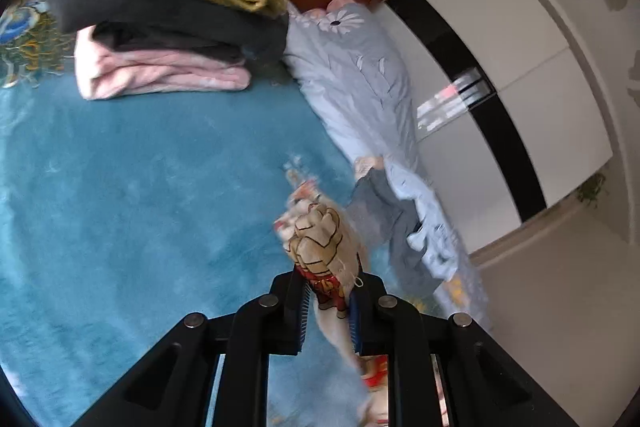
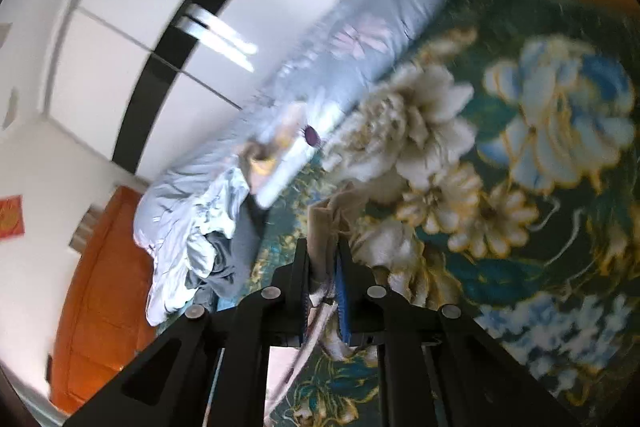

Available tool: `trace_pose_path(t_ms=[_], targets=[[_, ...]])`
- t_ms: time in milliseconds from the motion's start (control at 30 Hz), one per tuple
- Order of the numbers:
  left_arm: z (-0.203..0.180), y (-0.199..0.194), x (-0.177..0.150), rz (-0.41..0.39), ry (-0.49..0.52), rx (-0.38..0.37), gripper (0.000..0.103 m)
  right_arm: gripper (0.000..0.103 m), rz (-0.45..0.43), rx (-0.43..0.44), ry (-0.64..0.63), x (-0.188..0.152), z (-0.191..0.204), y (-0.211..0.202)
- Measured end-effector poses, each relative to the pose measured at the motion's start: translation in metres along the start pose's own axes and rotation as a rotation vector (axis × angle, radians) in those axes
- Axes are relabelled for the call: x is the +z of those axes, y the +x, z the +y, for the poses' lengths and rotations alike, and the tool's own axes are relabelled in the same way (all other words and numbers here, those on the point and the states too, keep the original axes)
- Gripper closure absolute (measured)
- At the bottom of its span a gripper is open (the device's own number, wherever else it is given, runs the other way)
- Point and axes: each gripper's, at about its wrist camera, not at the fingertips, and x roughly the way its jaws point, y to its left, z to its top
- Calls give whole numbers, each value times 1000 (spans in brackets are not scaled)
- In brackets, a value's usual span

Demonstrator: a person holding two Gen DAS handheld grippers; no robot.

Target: Fold clothes

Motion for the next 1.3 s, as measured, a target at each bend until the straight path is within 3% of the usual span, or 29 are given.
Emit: trace_pose_path(t_ms=[100, 167, 267, 500, 667, 767, 867, 1000, 1100, 1233, 1300], targets=[[43, 7, -22, 111, -41, 93, 86, 91, 53, -56, 48, -19, -39, -5], [78, 23, -38, 179, -155, 121, 86, 91, 110, -99, 117, -35, -73, 2], [93, 26, -45, 168, -214, 109, 86, 91, 142, -141, 164, -52, -98, 10], [82, 21, -47, 164, -152, 157, 85, 91, 161, -159, 164, -53, -104, 15], [102, 18, -56, 179, -223, 136, 82, 91, 160, -145, 188, -53, -112, 12], [95, 14, -56, 187, -179, 138, 81, 91, 163, -156, 184, -52, -109, 11], [86, 7, -51, 190, -138, 187, 59, 90, 168, -171, 178, -52, -105, 9], [73, -13, -40, 125, -87, 224, 48, 87, 157, -189, 189, -50, -105, 2], [55, -22, -35, 95, -23, 243, 47, 82, 84, -257, 162, -43, -100, -17], [13, -12, -41, 111, 84, 197, 45, 80, 62, -266, -74, -41, -44, -21], [-15, 12, -62, 190, 157, 149, 45, 80, 124, -205, -211, -54, -4, -3]])
